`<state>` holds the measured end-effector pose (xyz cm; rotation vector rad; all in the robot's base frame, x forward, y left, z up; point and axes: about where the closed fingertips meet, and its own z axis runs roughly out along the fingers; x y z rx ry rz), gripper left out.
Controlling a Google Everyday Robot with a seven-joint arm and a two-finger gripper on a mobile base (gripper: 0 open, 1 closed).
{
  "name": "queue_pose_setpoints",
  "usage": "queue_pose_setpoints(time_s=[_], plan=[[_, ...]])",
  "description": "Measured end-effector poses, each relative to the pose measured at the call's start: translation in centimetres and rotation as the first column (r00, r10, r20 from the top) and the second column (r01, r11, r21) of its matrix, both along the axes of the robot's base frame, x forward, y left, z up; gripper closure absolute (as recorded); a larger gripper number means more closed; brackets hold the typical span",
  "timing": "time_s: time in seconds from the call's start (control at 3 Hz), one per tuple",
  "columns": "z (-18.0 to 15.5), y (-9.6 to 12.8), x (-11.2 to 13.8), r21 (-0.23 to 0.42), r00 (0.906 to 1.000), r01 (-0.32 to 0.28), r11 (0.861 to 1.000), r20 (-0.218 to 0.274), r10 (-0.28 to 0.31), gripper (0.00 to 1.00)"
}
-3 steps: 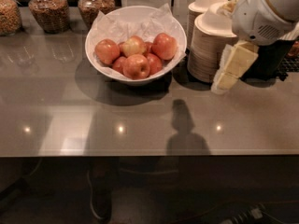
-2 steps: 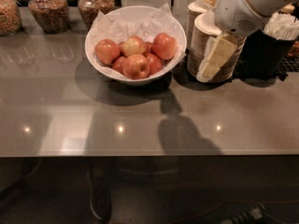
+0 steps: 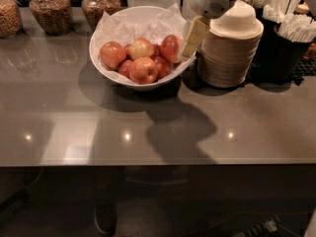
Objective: Pick apple from white bowl
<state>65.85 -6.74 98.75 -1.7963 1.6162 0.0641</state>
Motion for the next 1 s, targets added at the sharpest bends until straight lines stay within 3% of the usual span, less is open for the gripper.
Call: queue_pose_setpoints(time_s=[1.0], plan=[[-0.9,0.1,1.8,0.029,0.9986,0.021,0.999,0.047,-0.023,0.00]])
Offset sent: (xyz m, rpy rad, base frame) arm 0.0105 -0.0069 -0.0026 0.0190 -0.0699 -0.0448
